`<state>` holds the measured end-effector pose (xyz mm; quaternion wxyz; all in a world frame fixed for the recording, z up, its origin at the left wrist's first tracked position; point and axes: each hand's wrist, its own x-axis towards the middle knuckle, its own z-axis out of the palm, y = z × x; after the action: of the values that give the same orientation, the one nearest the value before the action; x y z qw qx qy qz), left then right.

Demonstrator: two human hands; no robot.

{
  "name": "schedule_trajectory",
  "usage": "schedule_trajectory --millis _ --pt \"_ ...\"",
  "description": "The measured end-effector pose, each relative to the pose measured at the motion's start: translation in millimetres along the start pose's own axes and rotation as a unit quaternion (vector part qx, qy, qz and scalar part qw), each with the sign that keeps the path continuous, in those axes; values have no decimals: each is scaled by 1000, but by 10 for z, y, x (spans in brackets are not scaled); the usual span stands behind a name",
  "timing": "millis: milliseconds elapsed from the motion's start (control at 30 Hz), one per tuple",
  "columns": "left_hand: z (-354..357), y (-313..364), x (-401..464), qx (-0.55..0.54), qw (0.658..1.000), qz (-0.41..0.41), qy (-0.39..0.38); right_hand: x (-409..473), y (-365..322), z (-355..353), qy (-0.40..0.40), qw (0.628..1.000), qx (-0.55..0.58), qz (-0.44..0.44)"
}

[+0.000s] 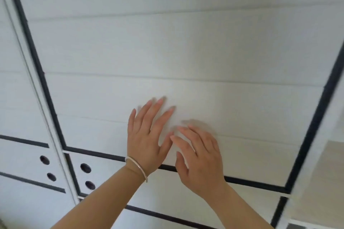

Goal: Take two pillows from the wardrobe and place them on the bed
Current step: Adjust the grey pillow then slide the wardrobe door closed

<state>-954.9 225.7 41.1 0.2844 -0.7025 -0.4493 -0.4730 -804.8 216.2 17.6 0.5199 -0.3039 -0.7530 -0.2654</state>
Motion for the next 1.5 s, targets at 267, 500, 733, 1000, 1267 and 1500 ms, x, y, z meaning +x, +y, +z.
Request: schedule_trajectory --millis 267,500,733,1000,1267,1500 --pt "423 1393 541 -20 999 24 41 42 963 -1106 45 995 -85 -6" --pt "597 1881 668 -10 1000 10 27 165 1274 -1518 58 990 -126 -32" --pt "741 2065 748 24 999 28 -1 311 1440 -1545 69 979 -183 -59" --pt "912 2187 840 21 997 73 -27 367 1757 -1548 25 971 -236 -30" --pt "1106 2423 844 -33 998 43 18 240 1858 -1679 -28 961 -274 -13" --pt "1233 2819 880 -41 998 55 7 119 2107 -1966 -1 969 -247 -2"
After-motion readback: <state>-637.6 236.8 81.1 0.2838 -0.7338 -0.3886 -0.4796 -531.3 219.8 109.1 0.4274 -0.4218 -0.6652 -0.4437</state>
